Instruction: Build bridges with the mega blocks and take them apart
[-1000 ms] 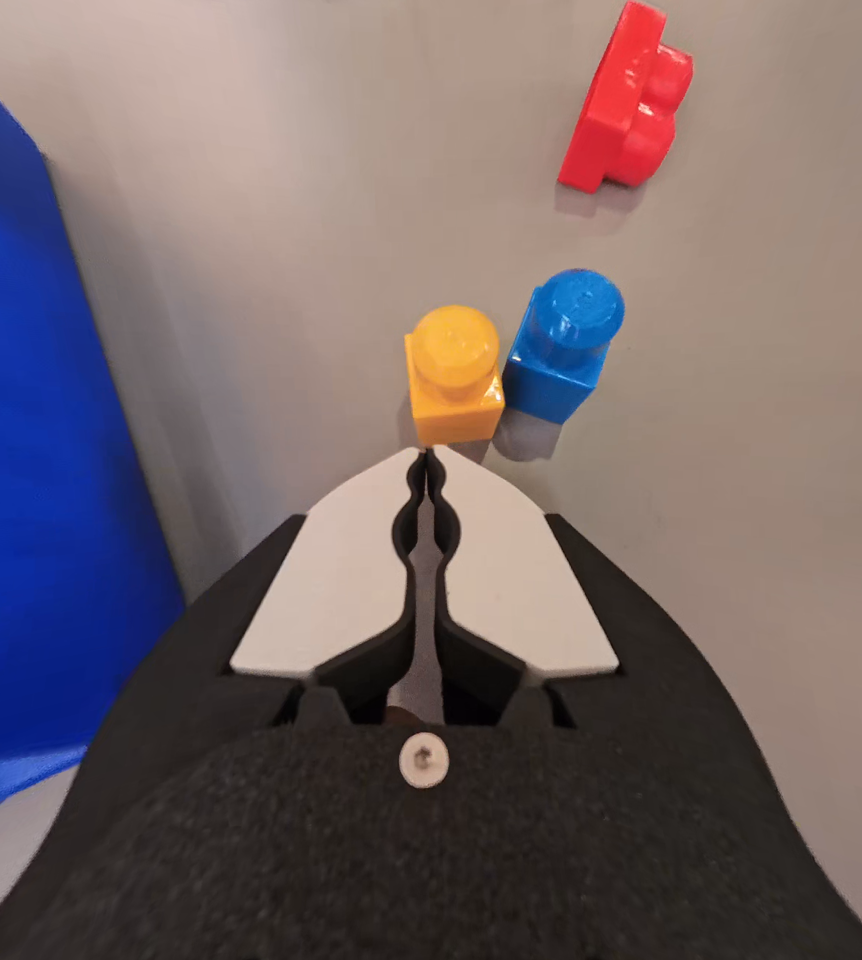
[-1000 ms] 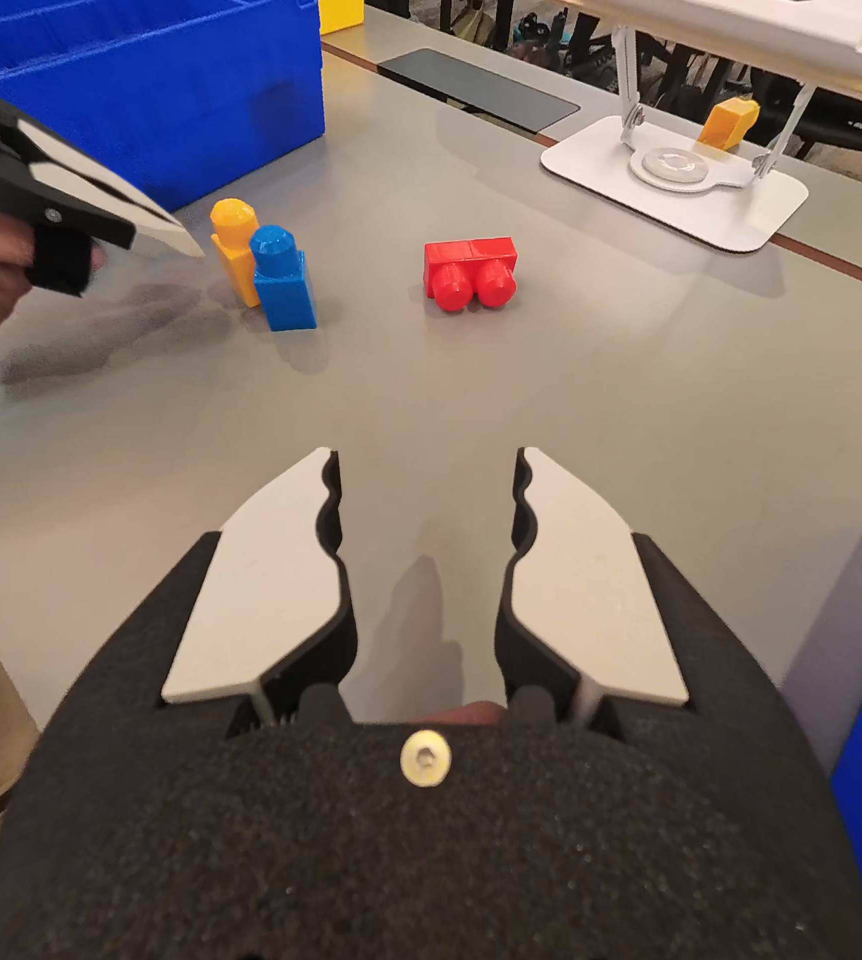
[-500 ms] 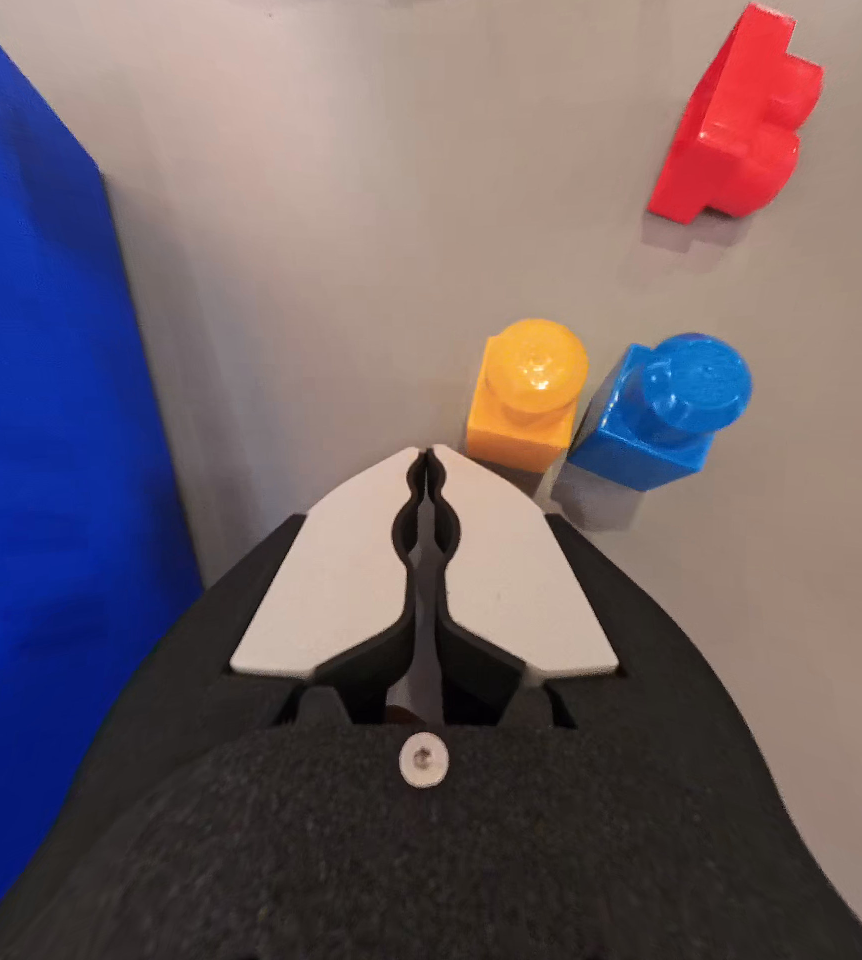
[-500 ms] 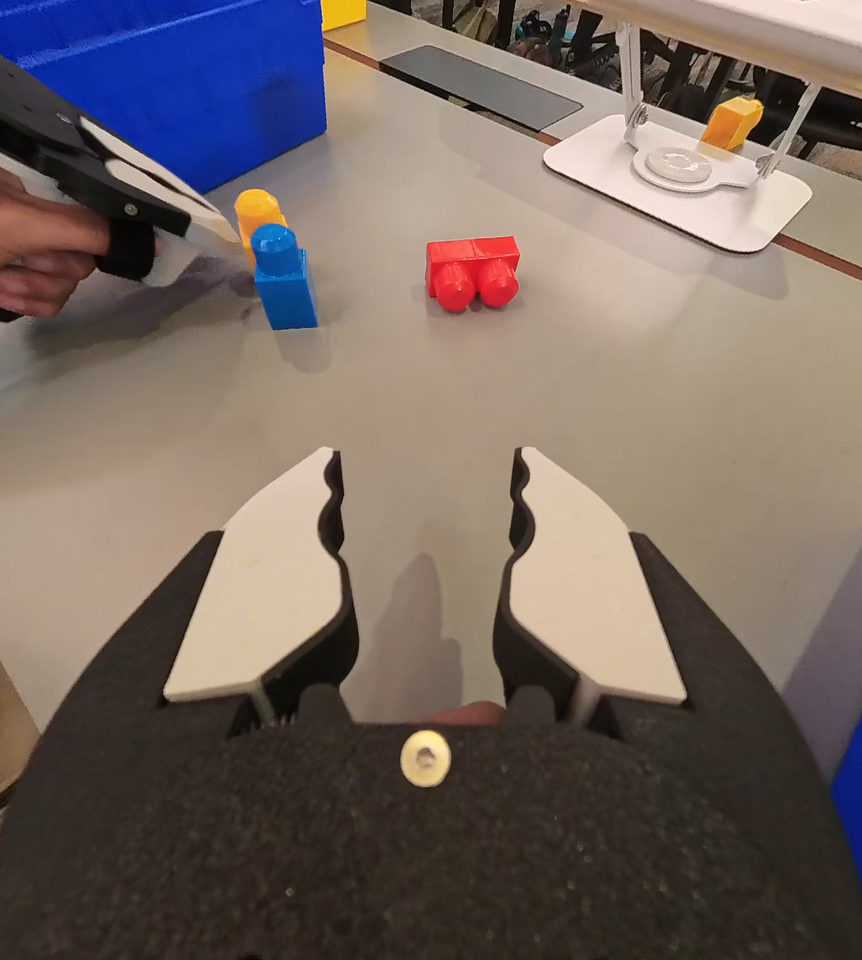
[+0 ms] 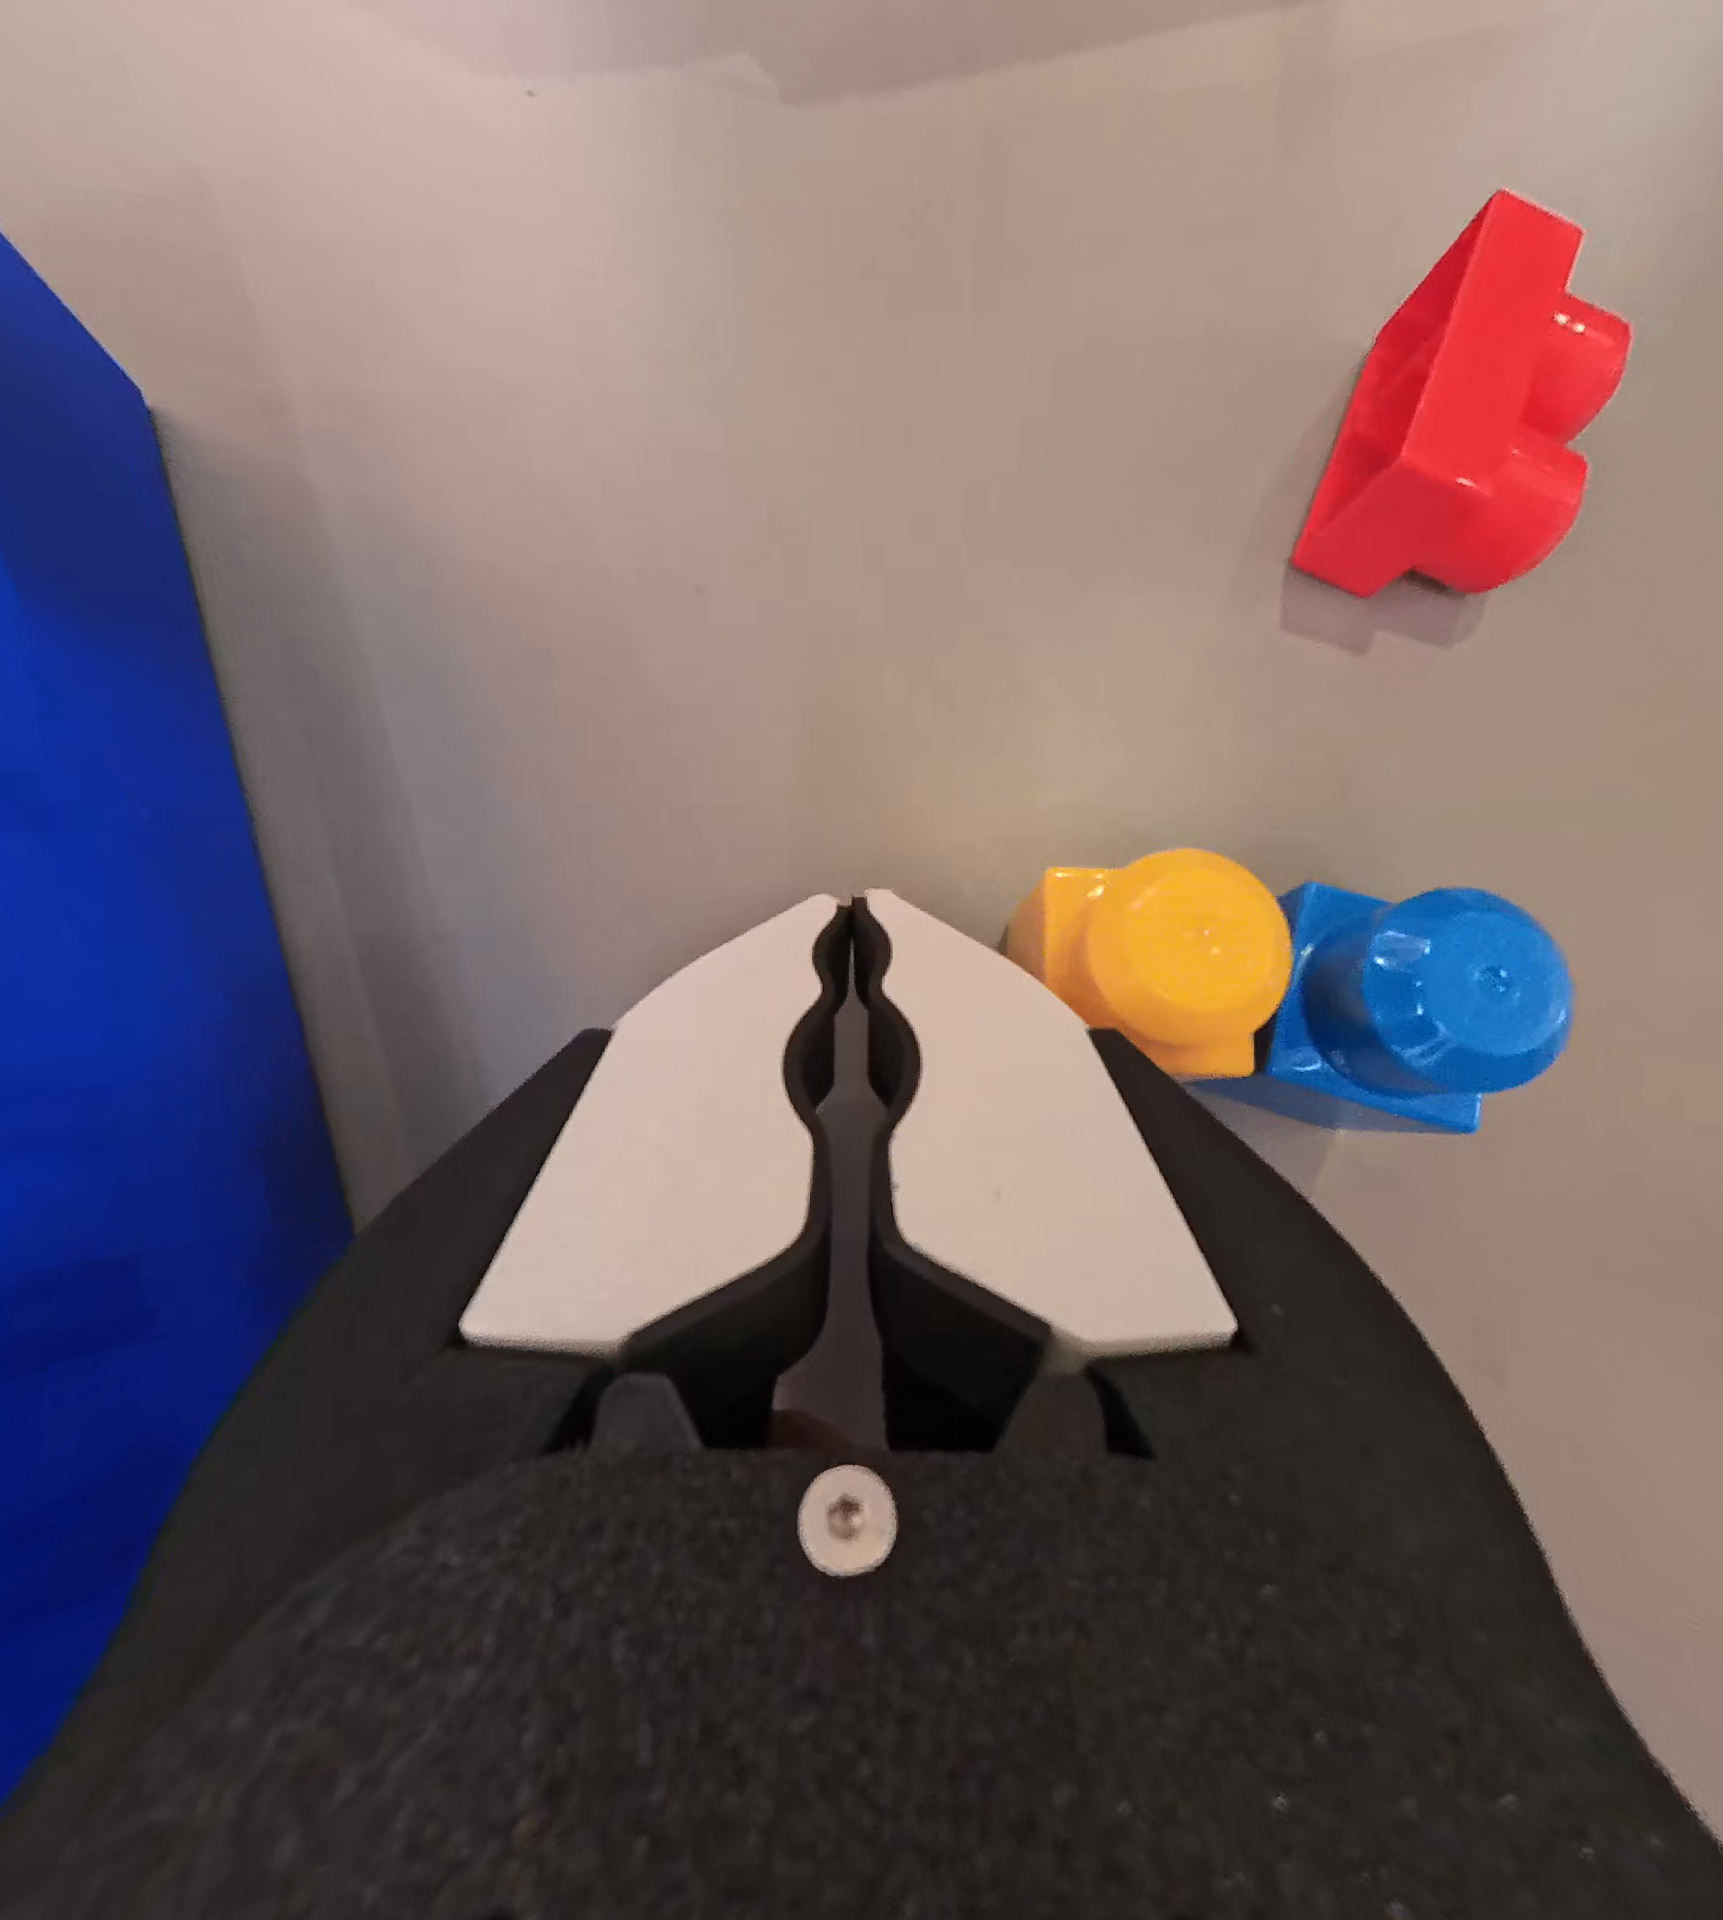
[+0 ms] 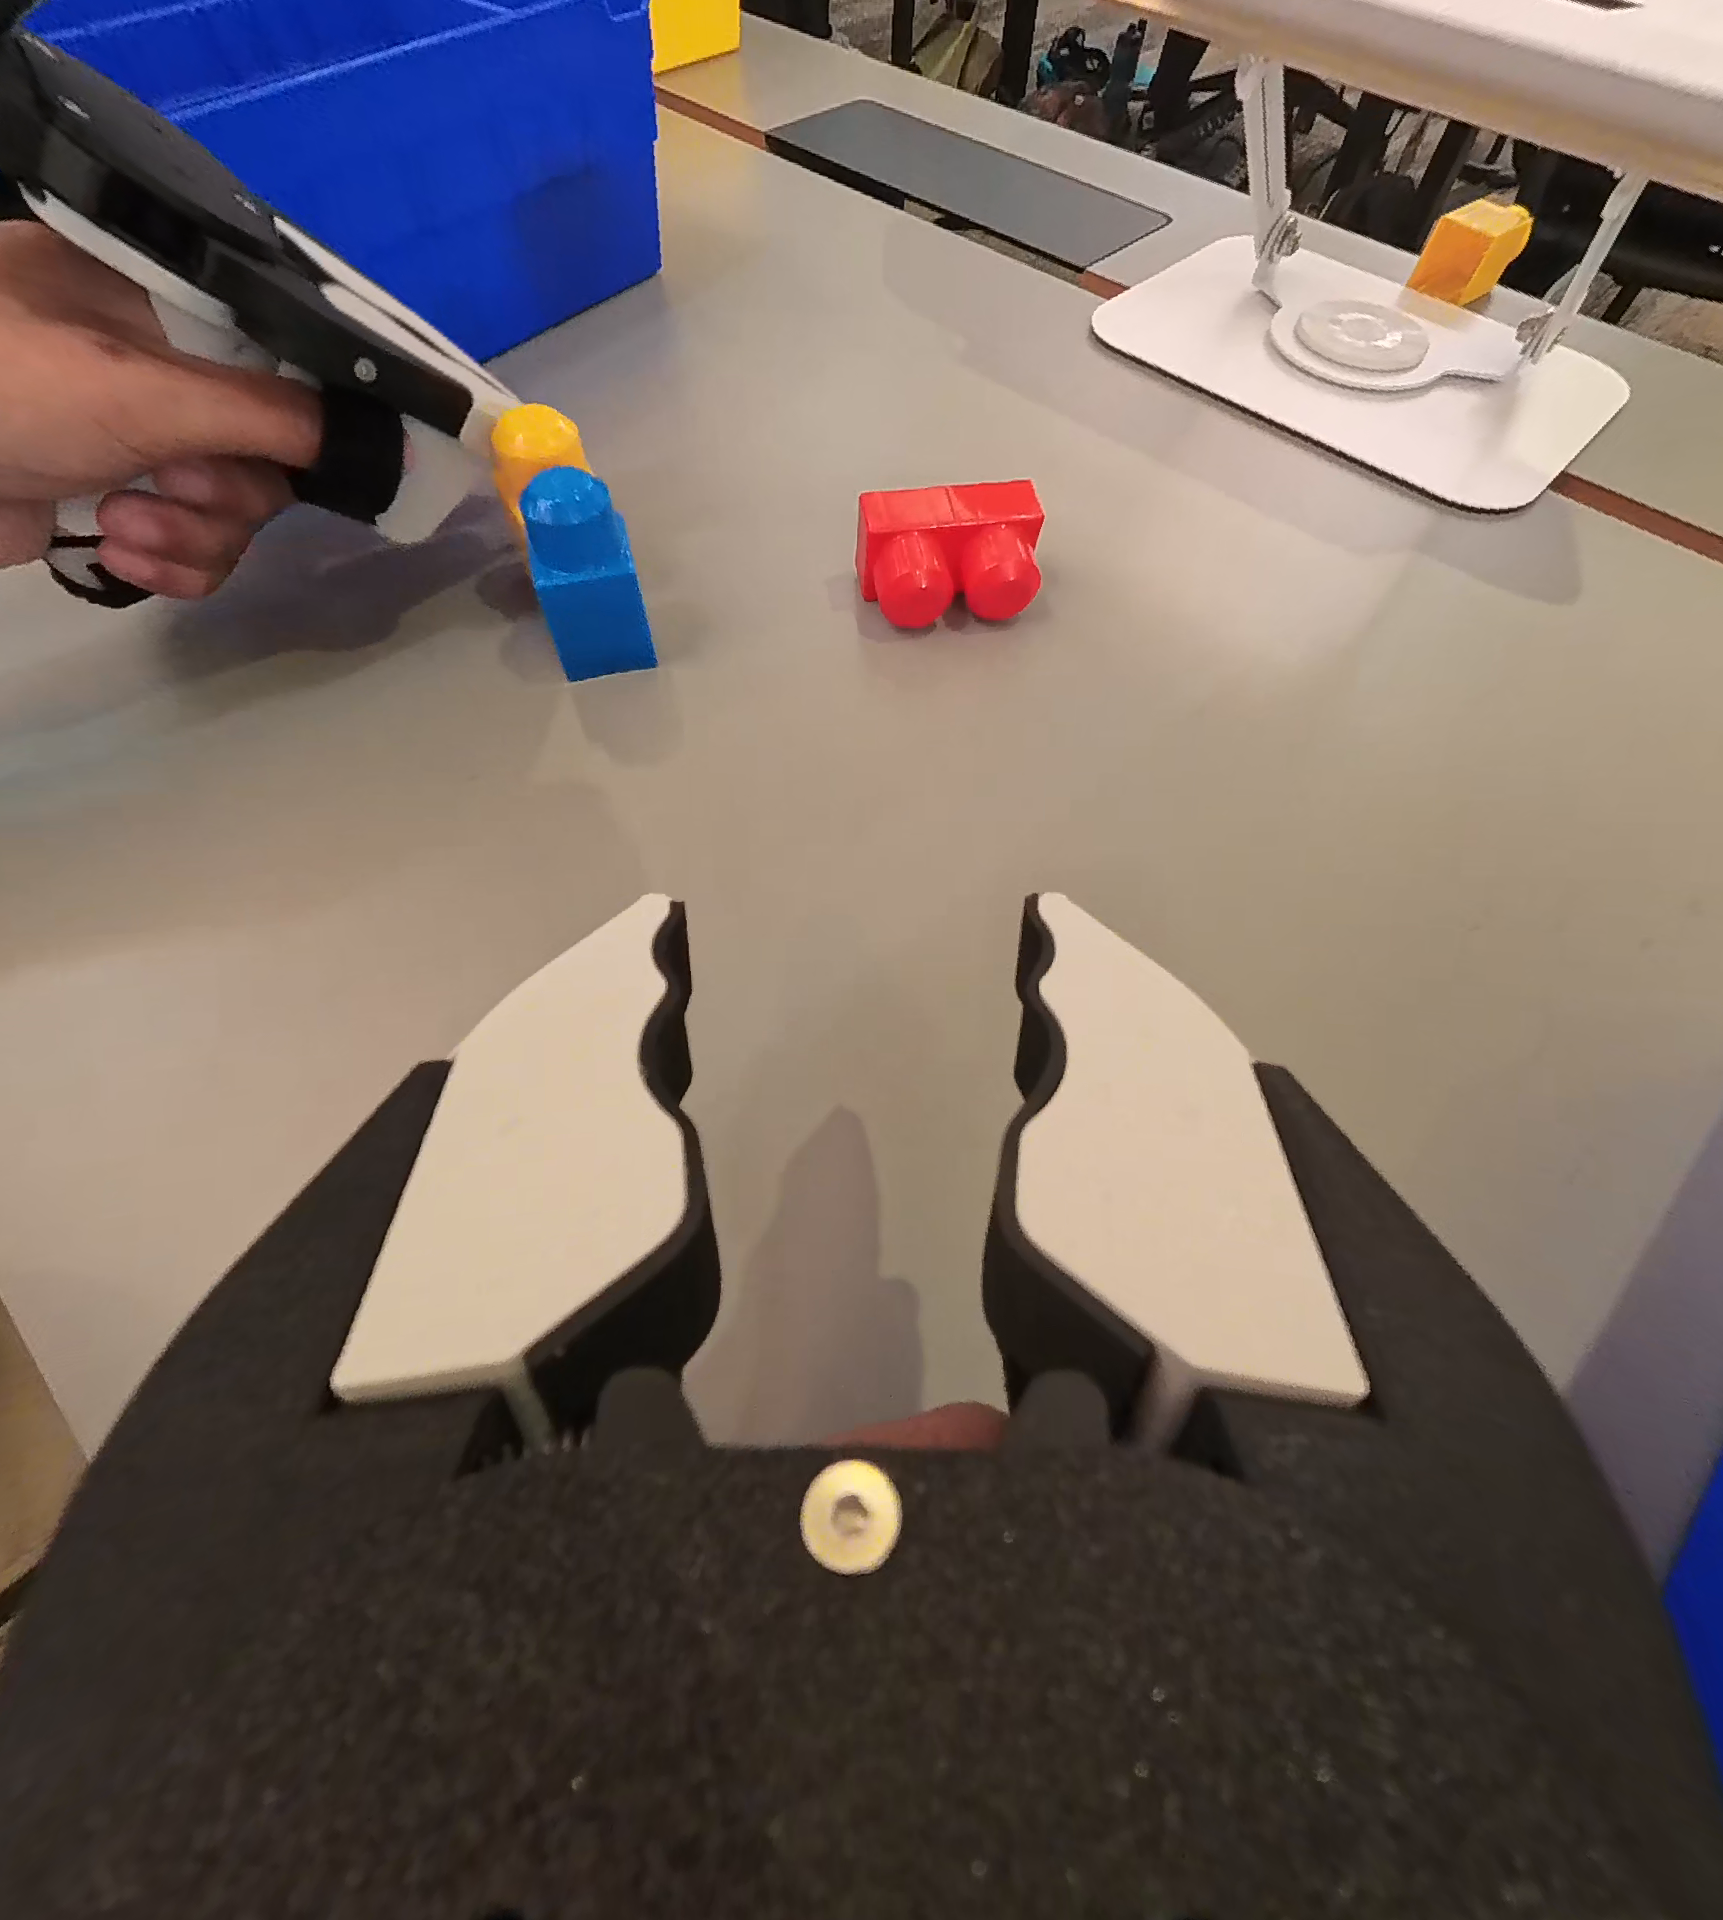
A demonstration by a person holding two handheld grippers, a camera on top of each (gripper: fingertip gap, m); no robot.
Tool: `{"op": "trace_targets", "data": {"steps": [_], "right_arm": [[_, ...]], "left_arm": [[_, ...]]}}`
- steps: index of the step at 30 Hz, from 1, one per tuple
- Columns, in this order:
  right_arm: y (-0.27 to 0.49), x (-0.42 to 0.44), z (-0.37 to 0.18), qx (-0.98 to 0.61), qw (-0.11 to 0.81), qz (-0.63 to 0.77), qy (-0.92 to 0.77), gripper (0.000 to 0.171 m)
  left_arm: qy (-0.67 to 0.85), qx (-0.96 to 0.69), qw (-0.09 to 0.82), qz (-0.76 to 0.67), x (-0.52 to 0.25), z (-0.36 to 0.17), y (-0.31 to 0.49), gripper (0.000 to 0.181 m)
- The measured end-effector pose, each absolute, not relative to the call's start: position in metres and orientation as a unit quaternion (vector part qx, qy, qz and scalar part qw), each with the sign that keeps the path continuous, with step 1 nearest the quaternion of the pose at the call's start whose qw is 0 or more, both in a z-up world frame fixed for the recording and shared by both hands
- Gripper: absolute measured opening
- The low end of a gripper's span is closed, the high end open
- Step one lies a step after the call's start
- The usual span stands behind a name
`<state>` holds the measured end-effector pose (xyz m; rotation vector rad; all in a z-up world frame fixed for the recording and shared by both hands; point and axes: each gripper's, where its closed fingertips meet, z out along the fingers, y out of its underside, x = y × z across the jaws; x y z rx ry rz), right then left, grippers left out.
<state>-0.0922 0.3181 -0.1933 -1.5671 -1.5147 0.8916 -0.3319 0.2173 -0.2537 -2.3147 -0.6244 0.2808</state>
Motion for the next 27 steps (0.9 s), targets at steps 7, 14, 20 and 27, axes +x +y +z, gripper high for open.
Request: {"op": "trace_targets", "data": {"steps": [7,14,20,27], "right_arm": [[0.317,-0.093,-0.194,-0.613,0.382,0.348,-0.597,0.06],[0.32,-0.091,-0.193,-0.616,0.384,0.347,-0.594,0.06],[0.319,-0.092,-0.195,-0.615,0.383,0.346,-0.596,0.06],[0.319,-0.093,-0.199,-0.616,0.379,0.343,-0.599,0.06]], "left_arm": [[-0.214,-0.903,0.368,0.056,-0.32,-0.253,0.234,0.0],[-0.191,-0.91,0.362,0.059,-0.326,-0.254,0.233,0.0],[-0.181,-0.897,0.396,0.076,-0.314,-0.233,0.224,0.0],[-0.17,-0.895,0.407,0.064,-0.262,-0.243,0.221,0.07]]}}
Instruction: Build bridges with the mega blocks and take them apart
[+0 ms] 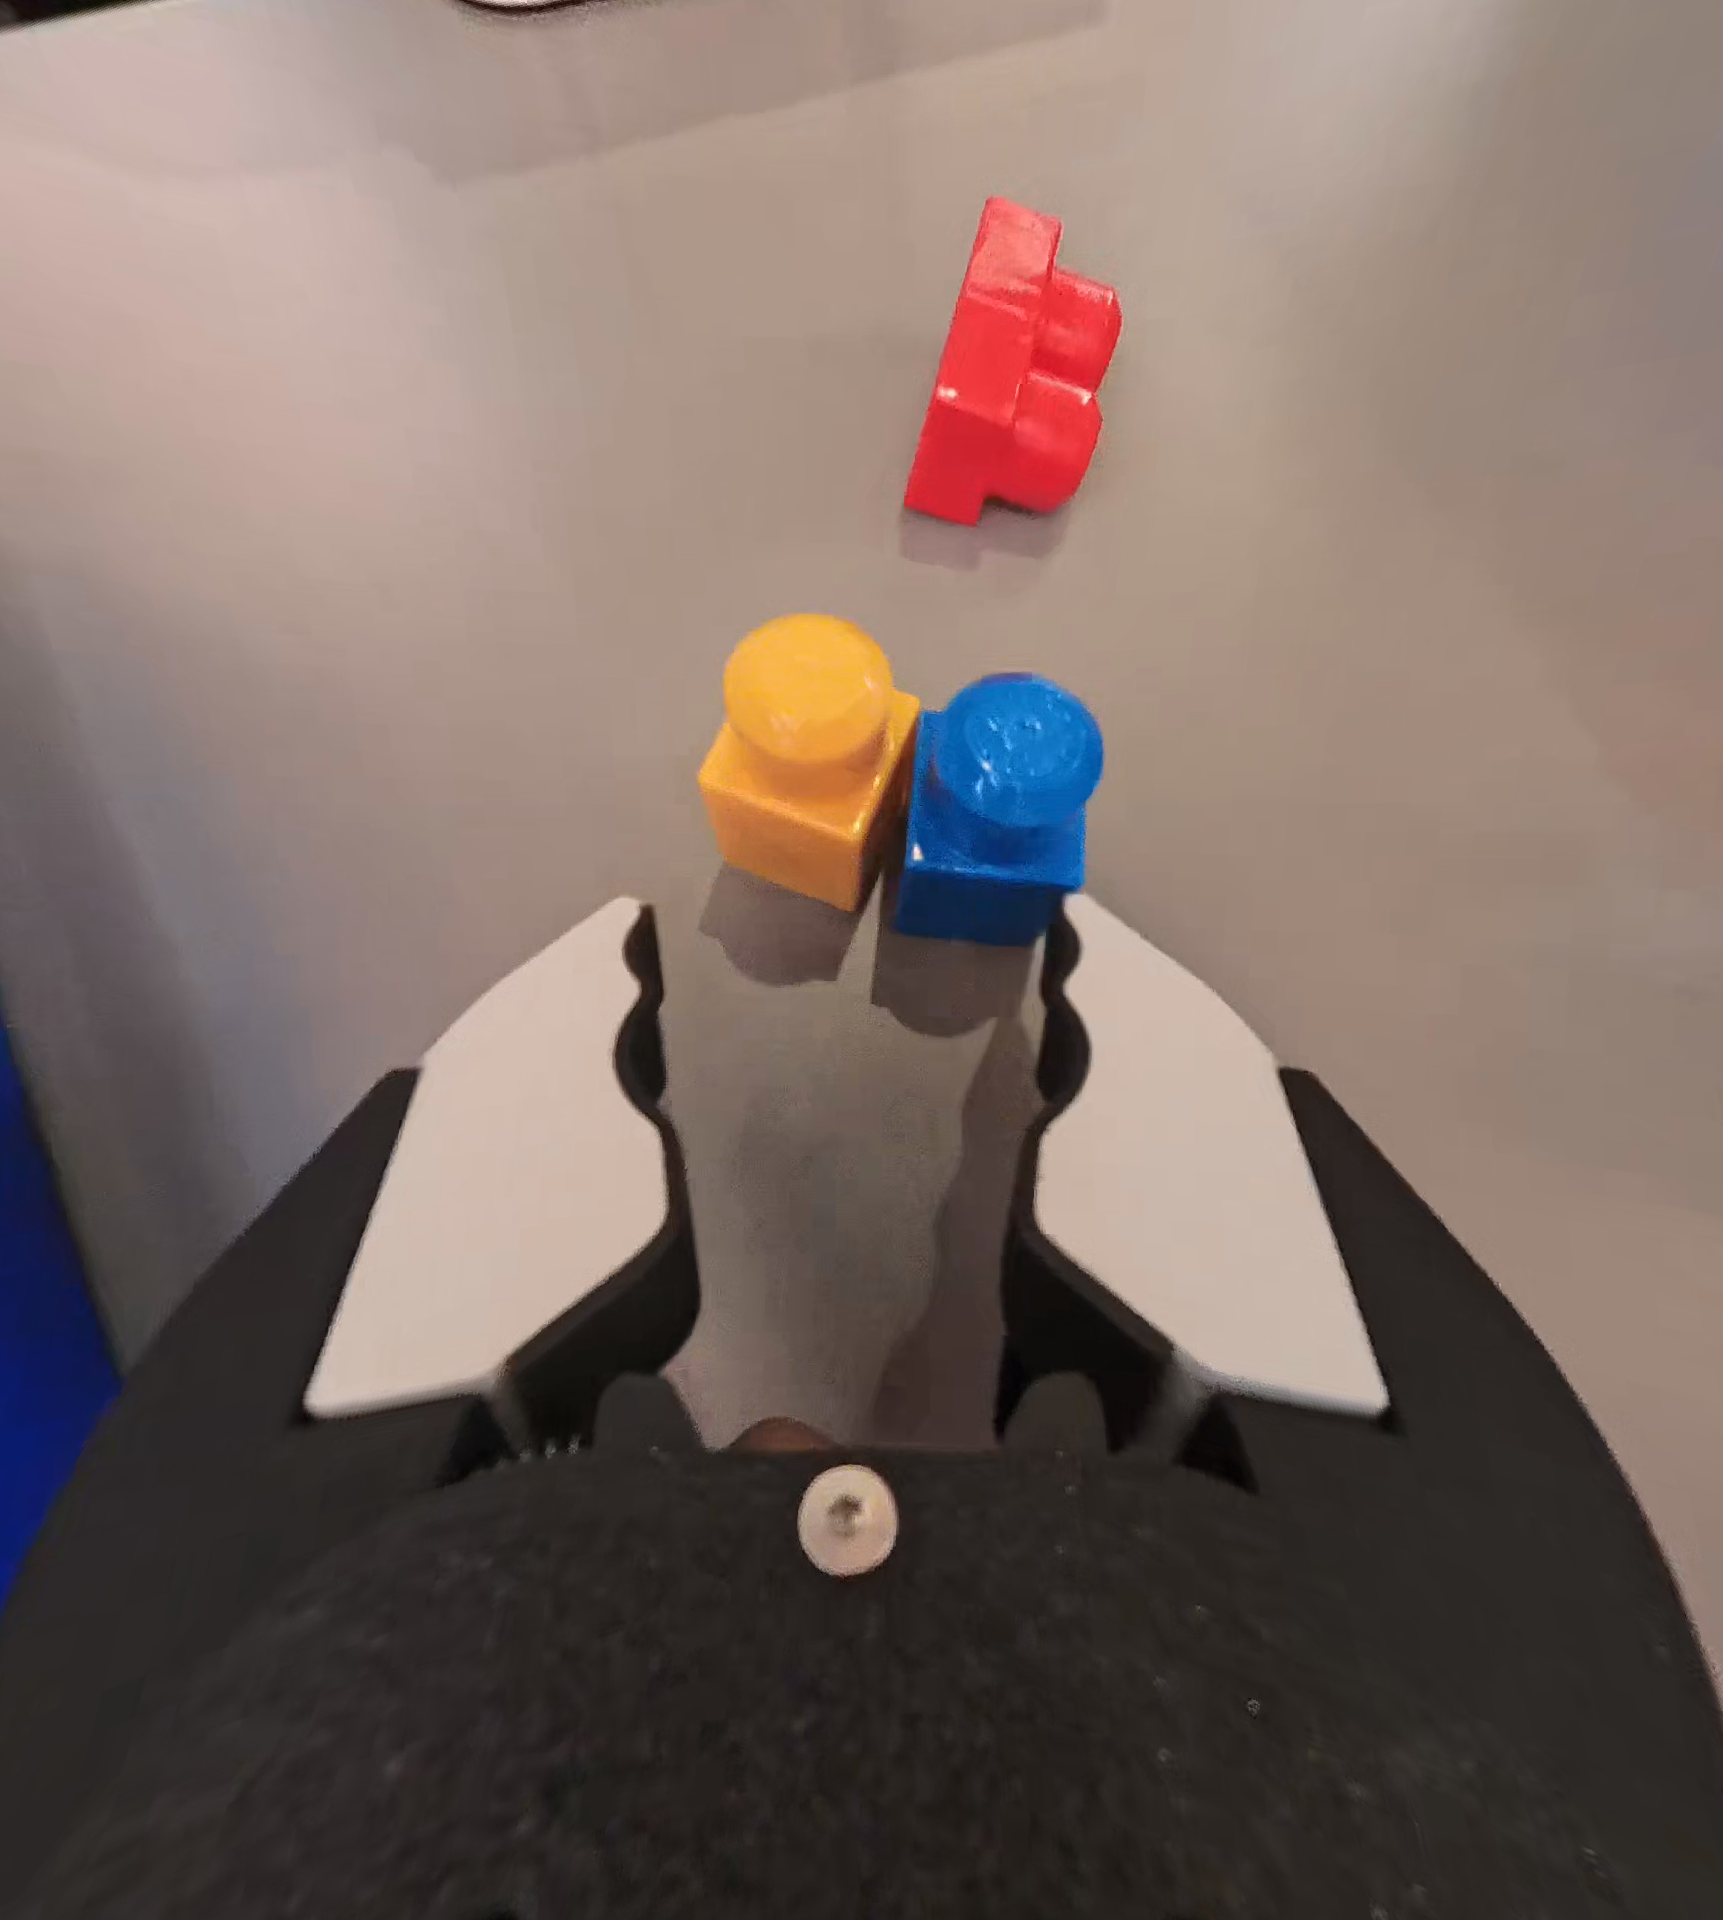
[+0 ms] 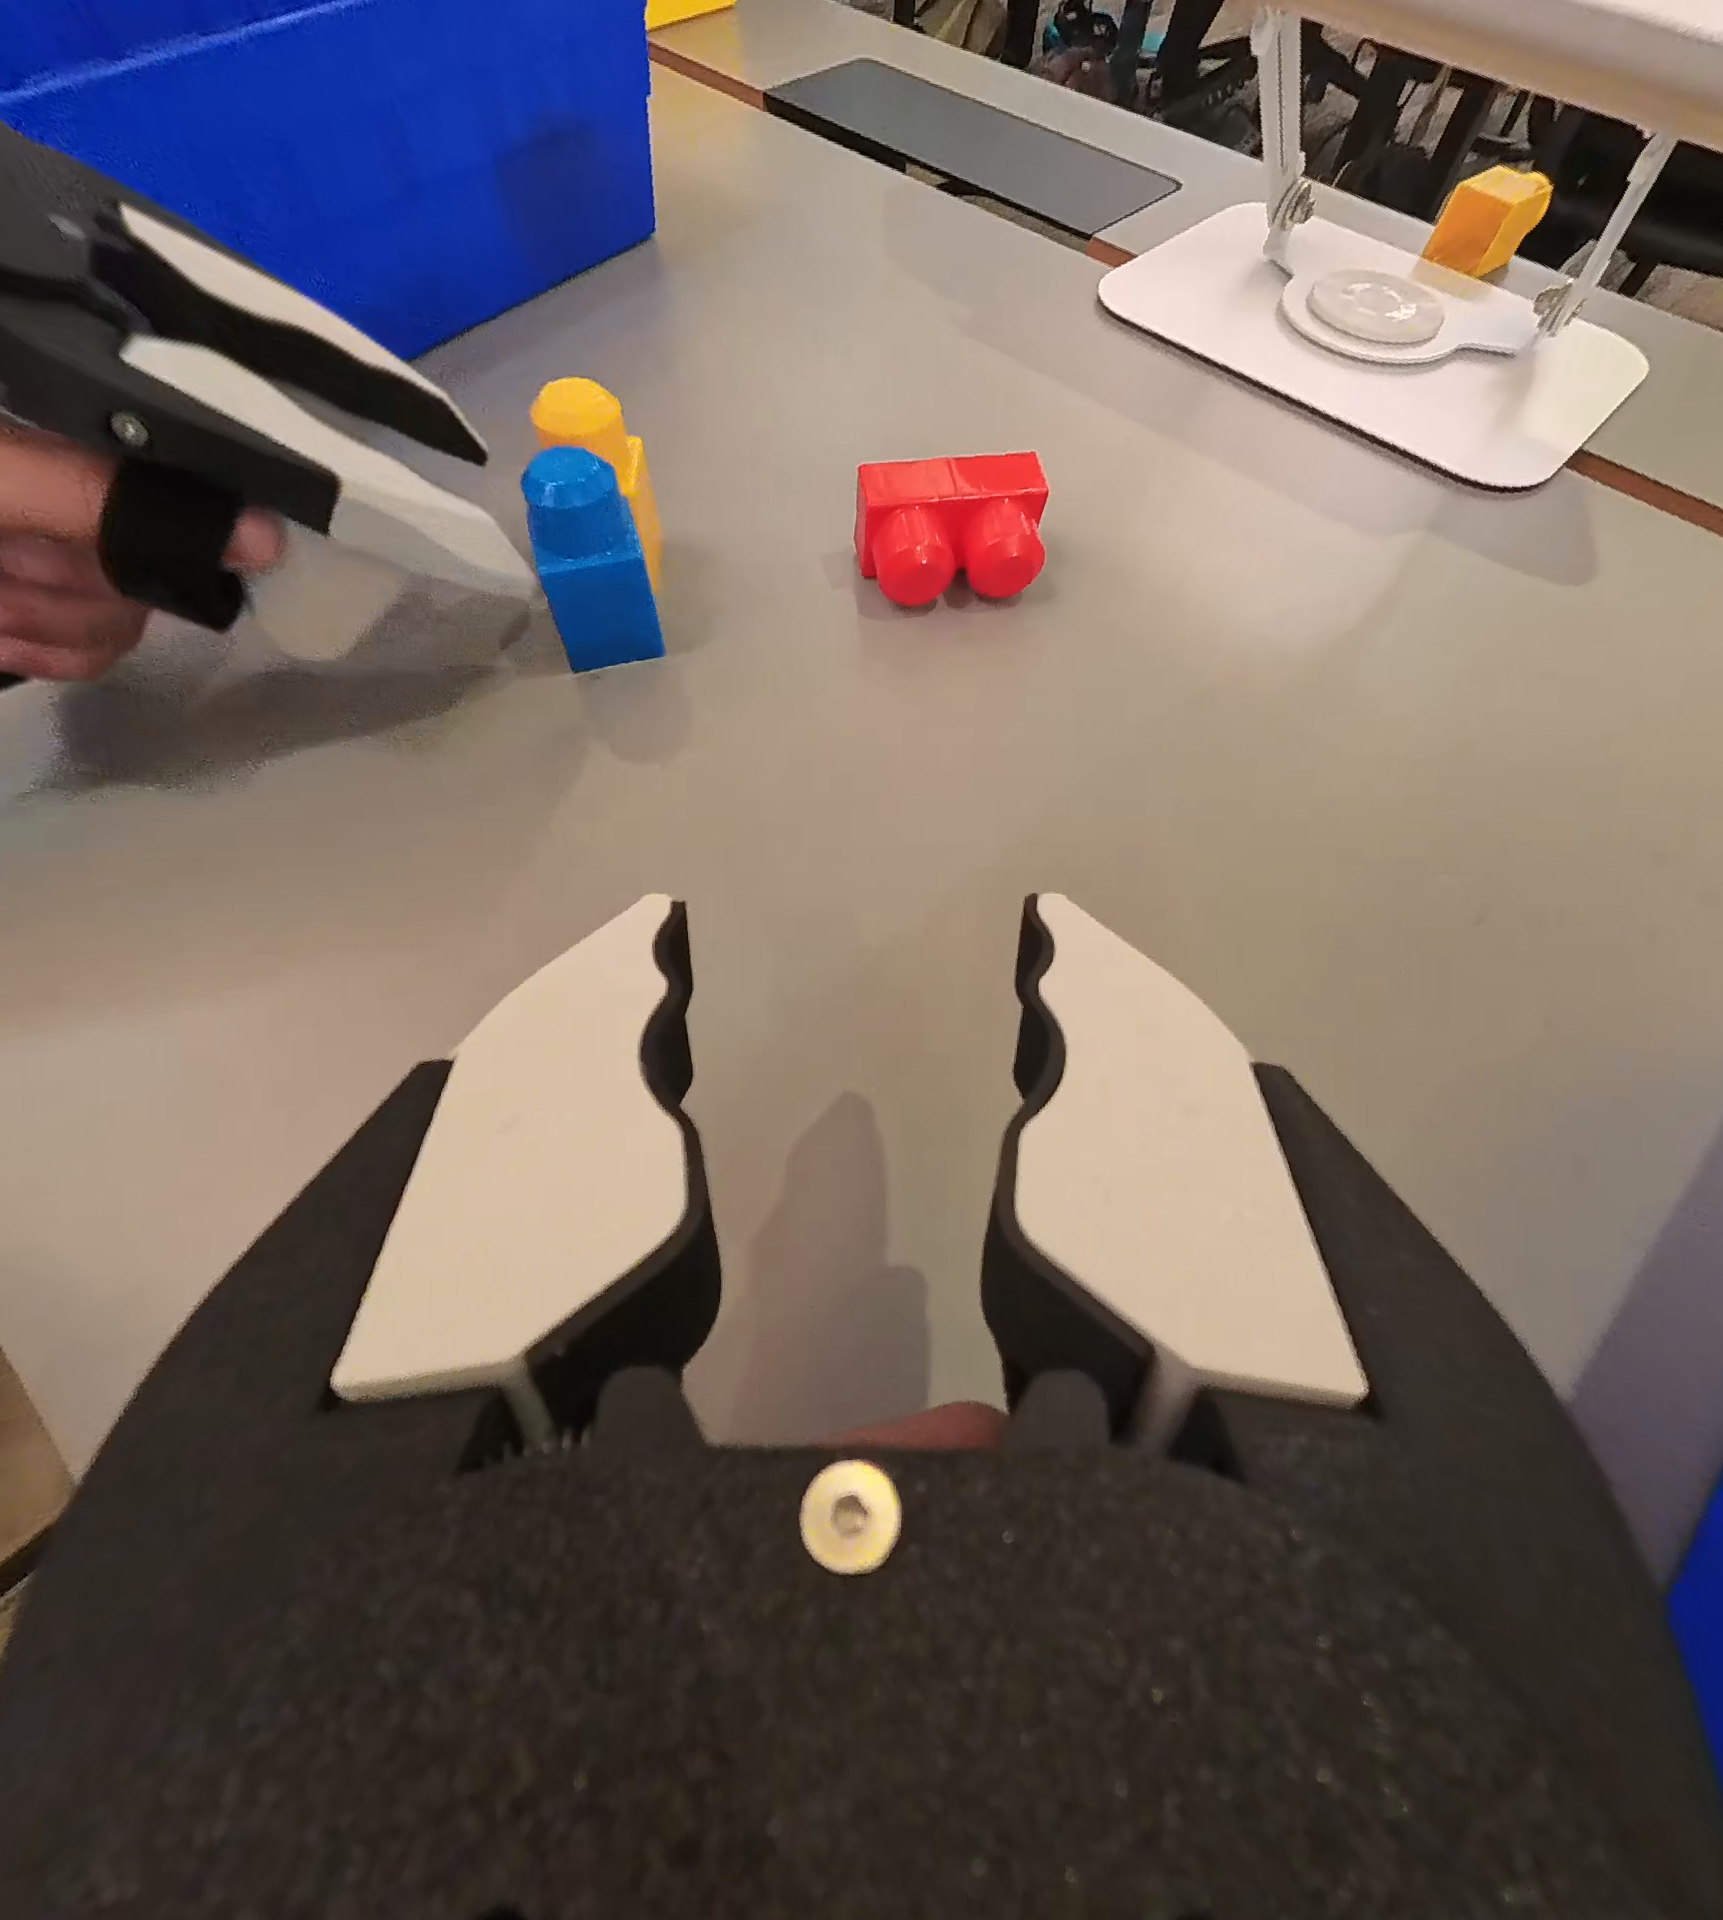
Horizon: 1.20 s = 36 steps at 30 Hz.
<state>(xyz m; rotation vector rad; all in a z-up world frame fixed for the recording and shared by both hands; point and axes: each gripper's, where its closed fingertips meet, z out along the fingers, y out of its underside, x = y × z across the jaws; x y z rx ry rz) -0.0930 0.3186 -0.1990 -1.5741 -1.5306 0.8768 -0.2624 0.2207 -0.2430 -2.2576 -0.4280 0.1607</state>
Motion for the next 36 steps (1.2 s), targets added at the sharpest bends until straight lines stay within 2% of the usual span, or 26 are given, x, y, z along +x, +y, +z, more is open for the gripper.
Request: {"op": "trace_targets", "data": {"steps": [7,15,31,36], "right_arm": [[0.32,-0.09,-0.194,-0.614,0.387,0.341,-0.597,0.06],[0.317,-0.092,-0.192,-0.611,0.388,0.34,-0.601,0.06],[0.317,-0.09,-0.191,-0.61,0.391,0.337,-0.601,0.06],[0.32,-0.089,-0.19,-0.612,0.392,0.338,-0.598,0.06]], "left_arm": [[-0.136,-0.896,0.421,0.038,-0.242,-0.241,0.219,0.085],[-0.149,-0.892,0.419,0.078,-0.259,-0.246,0.239,0.102],[-0.117,-0.924,0.36,0.042,-0.268,-0.271,0.257,0.107],[-0.109,-0.928,0.352,0.052,-0.268,-0.273,0.259,0.098]]}}
